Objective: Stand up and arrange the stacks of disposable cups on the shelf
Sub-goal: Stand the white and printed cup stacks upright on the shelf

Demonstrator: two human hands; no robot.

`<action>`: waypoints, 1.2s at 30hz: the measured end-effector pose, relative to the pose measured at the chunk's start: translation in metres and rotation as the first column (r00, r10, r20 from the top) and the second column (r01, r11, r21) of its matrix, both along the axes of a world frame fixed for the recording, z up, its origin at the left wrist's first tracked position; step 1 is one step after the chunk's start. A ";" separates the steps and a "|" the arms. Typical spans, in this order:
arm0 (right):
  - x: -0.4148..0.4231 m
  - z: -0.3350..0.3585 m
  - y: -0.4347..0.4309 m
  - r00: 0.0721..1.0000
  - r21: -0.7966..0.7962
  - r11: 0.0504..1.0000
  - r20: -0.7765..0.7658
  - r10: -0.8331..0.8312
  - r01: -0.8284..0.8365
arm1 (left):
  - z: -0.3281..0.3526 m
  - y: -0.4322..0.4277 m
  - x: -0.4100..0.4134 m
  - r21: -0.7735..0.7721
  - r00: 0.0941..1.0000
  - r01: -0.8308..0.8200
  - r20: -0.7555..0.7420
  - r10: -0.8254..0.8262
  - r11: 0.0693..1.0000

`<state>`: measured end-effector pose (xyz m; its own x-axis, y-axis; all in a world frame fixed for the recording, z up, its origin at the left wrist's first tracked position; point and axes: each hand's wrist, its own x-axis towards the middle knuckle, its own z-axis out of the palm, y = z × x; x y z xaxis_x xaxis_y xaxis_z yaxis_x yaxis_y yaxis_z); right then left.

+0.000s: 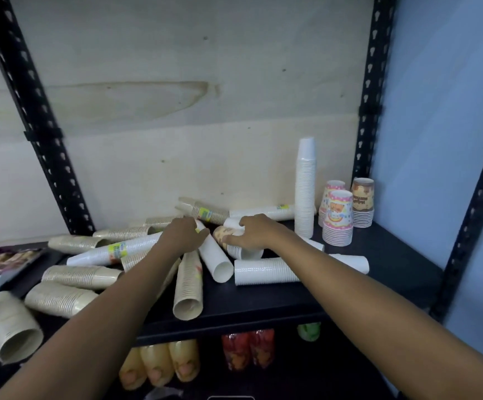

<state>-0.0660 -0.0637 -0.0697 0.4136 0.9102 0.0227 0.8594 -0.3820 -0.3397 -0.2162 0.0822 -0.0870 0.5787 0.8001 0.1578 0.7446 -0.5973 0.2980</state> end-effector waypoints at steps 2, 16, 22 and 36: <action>0.000 -0.003 0.005 0.999 -0.042 0.999 0.042 -0.011 0.013 | 0.002 -0.003 0.006 -0.009 0.999 0.006 -0.041 -0.007 1.000; 0.006 -0.003 0.008 0.996 -0.021 0.997 0.048 -0.069 0.070 | 0.014 -0.002 0.028 -0.255 0.996 -0.054 -0.081 0.034 0.965; 0.023 -0.010 0.006 0.991 0.125 0.988 -0.110 -0.079 0.093 | 0.020 -0.015 0.014 -0.318 0.969 -0.072 0.202 0.142 0.945; 0.050 0.006 -0.053 0.950 0.407 0.895 -0.309 -0.055 0.184 | 0.047 -0.024 -0.004 -0.534 0.914 0.060 0.368 0.168 0.844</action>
<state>-0.0163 -0.1165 -0.0640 0.5661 0.7814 0.2626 0.6596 -0.2384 -0.7128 -0.2203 0.0585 -0.0395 0.5139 0.8527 -0.0938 0.5259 -0.2268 0.8197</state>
